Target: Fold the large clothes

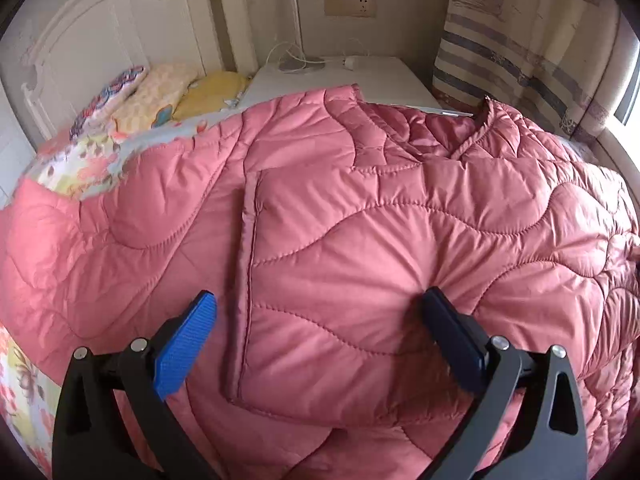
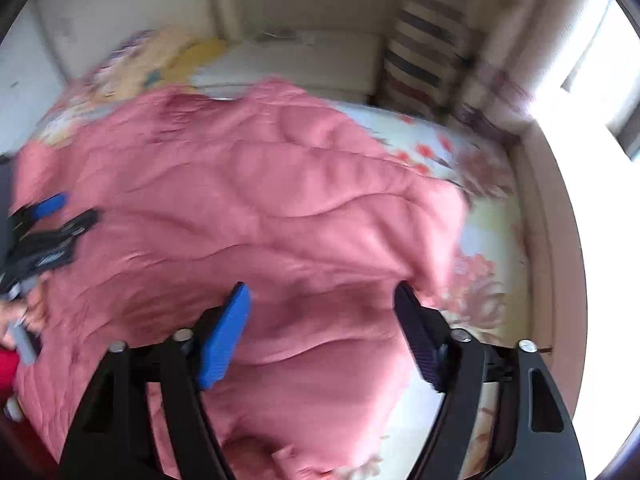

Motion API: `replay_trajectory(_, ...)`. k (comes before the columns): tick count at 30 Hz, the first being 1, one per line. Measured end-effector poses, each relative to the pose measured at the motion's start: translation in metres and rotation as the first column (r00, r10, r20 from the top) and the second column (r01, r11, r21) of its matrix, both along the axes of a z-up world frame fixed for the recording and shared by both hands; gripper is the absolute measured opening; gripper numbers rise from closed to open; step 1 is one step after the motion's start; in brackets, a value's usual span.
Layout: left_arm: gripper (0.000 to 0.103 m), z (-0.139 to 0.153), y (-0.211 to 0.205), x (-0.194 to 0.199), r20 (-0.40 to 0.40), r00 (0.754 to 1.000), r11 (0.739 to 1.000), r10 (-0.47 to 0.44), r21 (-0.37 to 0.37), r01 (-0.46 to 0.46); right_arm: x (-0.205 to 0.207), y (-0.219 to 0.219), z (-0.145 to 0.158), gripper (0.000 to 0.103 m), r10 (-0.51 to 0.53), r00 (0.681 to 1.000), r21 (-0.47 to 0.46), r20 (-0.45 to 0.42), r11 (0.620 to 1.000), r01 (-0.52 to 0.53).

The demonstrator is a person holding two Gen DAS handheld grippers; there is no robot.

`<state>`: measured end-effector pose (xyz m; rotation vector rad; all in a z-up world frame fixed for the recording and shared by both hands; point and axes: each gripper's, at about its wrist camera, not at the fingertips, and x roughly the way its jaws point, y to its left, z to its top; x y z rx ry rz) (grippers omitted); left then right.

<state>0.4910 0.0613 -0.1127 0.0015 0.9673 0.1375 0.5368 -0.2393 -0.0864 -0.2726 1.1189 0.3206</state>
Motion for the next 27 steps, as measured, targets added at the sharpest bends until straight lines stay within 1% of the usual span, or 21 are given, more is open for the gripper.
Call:
replay_trajectory(1,0.101,0.0,-0.001,-0.001,0.001,1.0,1.0,-0.001,0.002,0.001,-0.002,-0.002,-0.014,0.08,0.004,1.0,-0.063,-0.026,0.998,-0.006)
replay_trajectory(2,0.101,0.0,-0.002,-0.001,-0.001,1.0,1.0,-0.01,0.002,0.01,-0.002,-0.011,-0.027,0.084,-0.008,0.999,-0.079,-0.052,0.997,0.004)
replay_trajectory(3,0.101,0.0,-0.003,-0.002,-0.006,1.0,1.0,-0.021,-0.002,0.021,-0.001,-0.023,-0.029,0.09,-0.033,0.997,-0.034,-0.065,0.999,0.031)
replay_trajectory(4,0.101,0.001,-0.005,-0.004,-0.004,1.0,1.0,-0.029,-0.001,0.029,0.002,-0.037,-0.03,0.09,-0.067,0.993,0.017,-0.097,0.997,0.069)
replay_trajectory(5,0.101,0.001,-0.007,-0.005,0.0,0.999,0.999,-0.035,0.003,0.035,0.005,-0.049,-0.031,0.09,-0.101,0.988,0.043,-0.117,0.993,0.107)
replay_trajectory(6,0.101,0.0,-0.009,-0.005,0.004,0.999,0.999,-0.042,0.011,0.042,0.005,-0.051,-0.029,0.09,-0.106,0.988,0.045,-0.114,0.993,0.111)
replay_trajectory(8,0.101,0.0,-0.012,-0.007,0.019,0.999,0.998,-0.045,0.034,0.045,0.0,-0.04,-0.012,0.087,-0.095,0.994,0.003,-0.054,0.995,0.095)
replay_trajectory(9,0.101,-0.001,-0.011,-0.007,0.02,0.999,0.998,-0.045,0.033,0.045,-0.002,-0.034,-0.002,0.087,-0.081,0.997,0.008,-0.02,0.997,0.081)
replay_trajectory(11,0.101,-0.001,-0.011,-0.007,0.017,0.999,0.999,-0.038,0.014,0.037,-0.005,-0.021,0.024,0.087,-0.06,0.995,0.084,0.084,0.995,0.053)
replay_trajectory(12,0.101,-0.001,-0.01,-0.006,0.017,0.999,0.999,-0.034,0.008,0.034,-0.002,-0.014,0.028,0.087,-0.049,0.991,0.094,0.126,0.995,0.038)
replay_trajectory(13,0.101,-0.001,-0.01,-0.006,0.018,0.999,1.0,-0.031,0.004,0.031,0.0,-0.006,0.027,0.087,-0.039,0.989,0.073,0.144,0.997,0.029)
replay_trajectory(14,0.101,-0.001,-0.01,-0.006,0.02,0.999,1.0,-0.031,0.004,0.03,0.009,0.005,0.011,0.087,-0.022,0.992,-0.003,0.126,1.0,0.022)
replay_trajectory(15,0.101,-0.001,-0.01,-0.007,0.022,0.999,1.0,-0.031,0.004,0.031,0.018,0.011,-0.01,0.087,-0.01,0.998,-0.045,0.058,0.999,0.013)
replay_trajectory(16,0.101,0.001,-0.009,-0.008,0.021,0.999,1.0,-0.031,0.0,0.031,0.023,0.012,-0.026,0.09,-0.007,1.0,-0.06,-0.001,0.998,0.006)
replay_trajectory(17,0.101,0.002,-0.006,-0.009,0.019,0.999,0.999,-0.031,-0.007,0.031,0.022,0.011,-0.027,0.093,-0.016,0.999,-0.03,0.039,0.999,0.018)
replay_trajectory(18,0.101,0.005,-0.003,-0.01,0.016,0.999,0.999,-0.03,-0.013,0.03,0.022,0.013,-0.025,0.093,-0.018,0.999,-0.042,0.034,0.999,0.019)
replay_trajectory(19,0.101,0.013,0.003,-0.015,0.017,0.999,0.999,-0.028,-0.029,0.028,0.02,0.015,-0.022,0.093,-0.027,0.999,-0.06,0.033,0.998,0.029)
replay_trajectory(20,0.101,0.018,0.008,-0.02,0.021,0.999,0.999,-0.026,-0.037,0.027,0.017,0.016,-0.015,0.093,-0.045,0.997,-0.073,0.062,0.996,0.05)
replay_trajectory(23,0.101,0.042,0.037,-0.049,0.082,0.997,0.997,-0.012,-0.074,0.018,0.005,0.023,0.002,0.093,-0.04,0.99,-0.074,0.133,0.996,0.05)
replay_trajectory(25,0.101,0.053,0.078,-0.077,0.124,0.991,0.995,0.05,-0.093,-0.038,-0.001,0.033,0.01,0.093,-0.019,0.988,-0.078,0.156,0.996,0.032)
replay_trajectory(27,0.101,0.056,0.114,-0.096,0.131,0.984,0.988,0.119,-0.118,-0.104,-0.006,0.041,0.012,0.093,0.008,0.988,-0.089,0.156,0.996,0.006)
